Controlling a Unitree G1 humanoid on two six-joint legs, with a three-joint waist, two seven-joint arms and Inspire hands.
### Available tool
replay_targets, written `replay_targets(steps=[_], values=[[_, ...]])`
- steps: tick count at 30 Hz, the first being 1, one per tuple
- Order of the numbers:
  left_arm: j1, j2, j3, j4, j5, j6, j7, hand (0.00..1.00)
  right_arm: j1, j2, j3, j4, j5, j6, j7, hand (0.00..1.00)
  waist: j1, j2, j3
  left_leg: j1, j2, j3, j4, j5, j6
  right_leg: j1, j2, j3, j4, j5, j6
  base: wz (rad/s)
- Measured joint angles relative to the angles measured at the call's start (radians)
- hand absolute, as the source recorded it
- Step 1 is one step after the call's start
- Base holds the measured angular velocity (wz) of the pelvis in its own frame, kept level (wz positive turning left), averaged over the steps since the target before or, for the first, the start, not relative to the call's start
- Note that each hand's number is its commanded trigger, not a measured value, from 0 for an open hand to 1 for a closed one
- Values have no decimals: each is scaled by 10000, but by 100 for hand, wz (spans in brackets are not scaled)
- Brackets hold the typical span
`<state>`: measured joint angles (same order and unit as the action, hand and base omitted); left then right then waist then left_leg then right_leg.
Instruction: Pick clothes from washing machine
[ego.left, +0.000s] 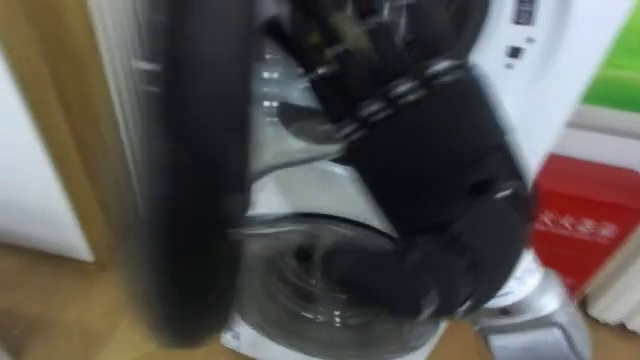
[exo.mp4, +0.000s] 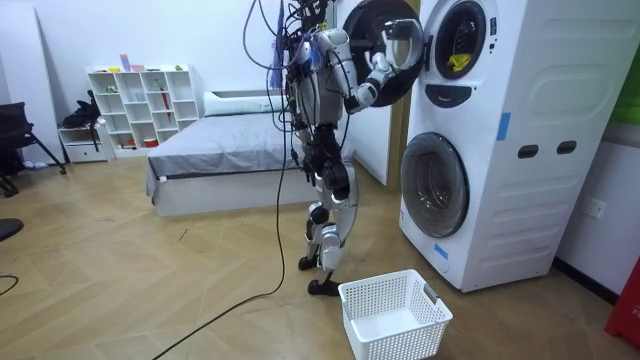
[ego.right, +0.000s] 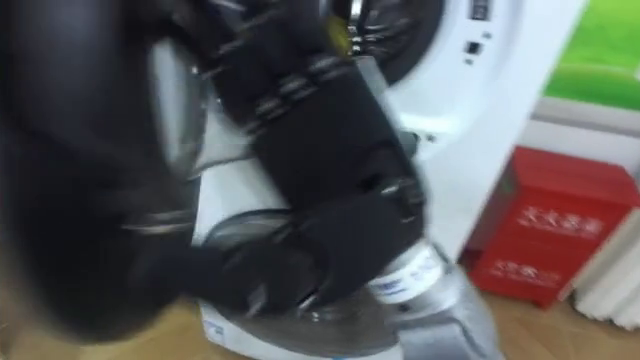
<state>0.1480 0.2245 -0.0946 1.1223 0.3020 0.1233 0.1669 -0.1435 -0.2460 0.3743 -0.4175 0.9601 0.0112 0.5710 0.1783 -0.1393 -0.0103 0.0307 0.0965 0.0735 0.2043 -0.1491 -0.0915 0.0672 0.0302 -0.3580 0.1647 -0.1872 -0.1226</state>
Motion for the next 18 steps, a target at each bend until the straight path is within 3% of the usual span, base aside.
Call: replay_targets(steps=[3,10,13,18], values=[[10,6,27,2,-155,-3,-1,0,-1,-234,341,180,-359,456,304,0,238,-68,42,-13,-77,38,-13,3,33,38,-89,-72,7,-50,76,11],[-7,86,61,-33,-153,-20,-8,0,-2,-350,410,180,-857,582,891,0,354,-121,90,-6,-164,59,-75,-21,74,178,-154,-143,-141,-103,177,3],[-108,103,71,-45,-152,-25,-7,0,-1,-380,466,181,-1072,748,968,0,407,-59,135,-6,-179,68,-95,-22,74,200,-160,-142,-143,-106,182,0],[-340,97,132,-80,-135,-24,-8,0,0,-575,642,206,-1788,900,1045,0,424,173,280,-13,-206,66,-171,-22,73,186,-172,-124,-198,-116,199,-1]])
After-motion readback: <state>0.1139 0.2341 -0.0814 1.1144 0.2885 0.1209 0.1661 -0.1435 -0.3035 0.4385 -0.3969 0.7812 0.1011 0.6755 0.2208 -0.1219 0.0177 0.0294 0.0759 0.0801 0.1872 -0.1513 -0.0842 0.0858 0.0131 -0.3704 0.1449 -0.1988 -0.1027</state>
